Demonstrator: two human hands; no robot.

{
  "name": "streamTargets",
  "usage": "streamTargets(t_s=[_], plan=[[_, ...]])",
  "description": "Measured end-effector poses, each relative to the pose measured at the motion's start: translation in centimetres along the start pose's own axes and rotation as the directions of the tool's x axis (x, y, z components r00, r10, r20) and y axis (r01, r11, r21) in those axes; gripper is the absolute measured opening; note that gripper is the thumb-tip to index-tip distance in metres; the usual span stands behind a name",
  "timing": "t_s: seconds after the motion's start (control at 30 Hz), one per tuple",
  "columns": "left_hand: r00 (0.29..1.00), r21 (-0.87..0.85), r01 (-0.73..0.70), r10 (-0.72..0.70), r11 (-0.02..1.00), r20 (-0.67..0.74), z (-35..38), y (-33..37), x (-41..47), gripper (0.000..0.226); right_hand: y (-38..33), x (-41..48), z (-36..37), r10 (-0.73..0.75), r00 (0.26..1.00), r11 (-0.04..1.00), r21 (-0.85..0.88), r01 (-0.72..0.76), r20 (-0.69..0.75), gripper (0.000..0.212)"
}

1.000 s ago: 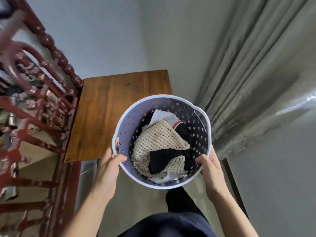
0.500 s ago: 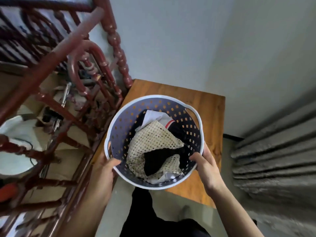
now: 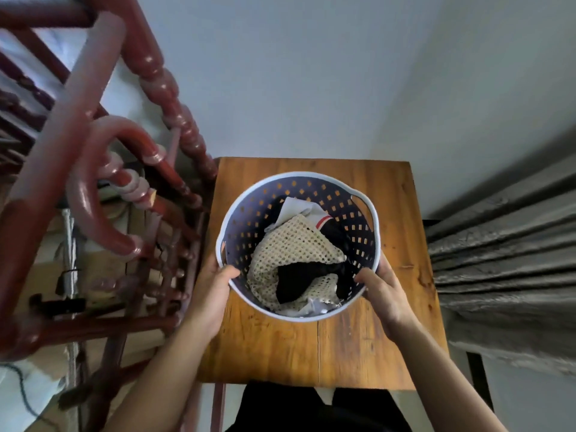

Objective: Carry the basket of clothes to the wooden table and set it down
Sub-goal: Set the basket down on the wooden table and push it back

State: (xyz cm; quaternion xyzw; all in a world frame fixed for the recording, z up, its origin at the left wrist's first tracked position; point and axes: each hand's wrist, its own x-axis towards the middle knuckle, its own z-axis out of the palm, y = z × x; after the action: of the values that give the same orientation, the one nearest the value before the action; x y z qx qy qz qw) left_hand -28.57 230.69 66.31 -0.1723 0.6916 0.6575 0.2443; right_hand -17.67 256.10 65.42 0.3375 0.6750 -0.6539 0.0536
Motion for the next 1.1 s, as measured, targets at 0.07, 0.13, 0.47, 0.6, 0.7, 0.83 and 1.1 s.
streamTargets(t_s=[0.07, 0.13, 0.47, 0.6, 0.7, 0.83, 1.1], plan=[[1.000, 0.039, 0.002, -0.002, 0.999, 0.002, 0.0, 0.3, 1.9, 0.045, 0.0, 1.3, 0.3, 0.007, 1.000, 1.000, -0.024, -0.008, -0.022, 0.045], [1.000, 0.053, -0.001, 0.001, 0.999, -0.010, 0.5, 0.1, 3.1, 0.044, 0.0, 2.6, 0.4, 0.005, 1.000, 0.999, -0.049, -0.006, -0.015, 0.045], [0.998, 0.242, 0.010, 0.006, 0.970, -0.068, 3.8, -3.2, 4.3, 0.051, 3.2, 5.8, -0.3, 0.102, 0.993, 0.962, -0.250, -0.112, -0.054, 0.061], [0.997, 0.302, 0.007, 0.018, 0.953, -0.080, 4.6, -3.3, 4.0, 0.055, 3.5, 5.7, -1.0, 0.122, 0.992, 0.954, -0.273, -0.124, -0.024, 0.062], [0.993, 0.384, 0.023, 0.022, 0.923, -0.112, 4.5, -3.6, 4.0, 0.061, 3.4, 5.8, -1.2, 0.114, 0.993, 0.952, -0.286, -0.109, 0.002, 0.064], [0.972, 0.414, 0.021, 0.079, 0.910, -0.222, 6.6, -3.7, 1.6, 0.075, 3.7, 5.8, -1.7, 0.117, 0.992, 0.936, -0.337, -0.097, 0.039, 0.062], [0.914, 0.116, 0.196, -0.139, 0.974, -0.380, 11.4, -8.3, -2.4, 0.090, 5.4, 4.3, 0.6, 0.060, 0.997, 0.954, -0.297, -0.045, 0.043, 0.058]])
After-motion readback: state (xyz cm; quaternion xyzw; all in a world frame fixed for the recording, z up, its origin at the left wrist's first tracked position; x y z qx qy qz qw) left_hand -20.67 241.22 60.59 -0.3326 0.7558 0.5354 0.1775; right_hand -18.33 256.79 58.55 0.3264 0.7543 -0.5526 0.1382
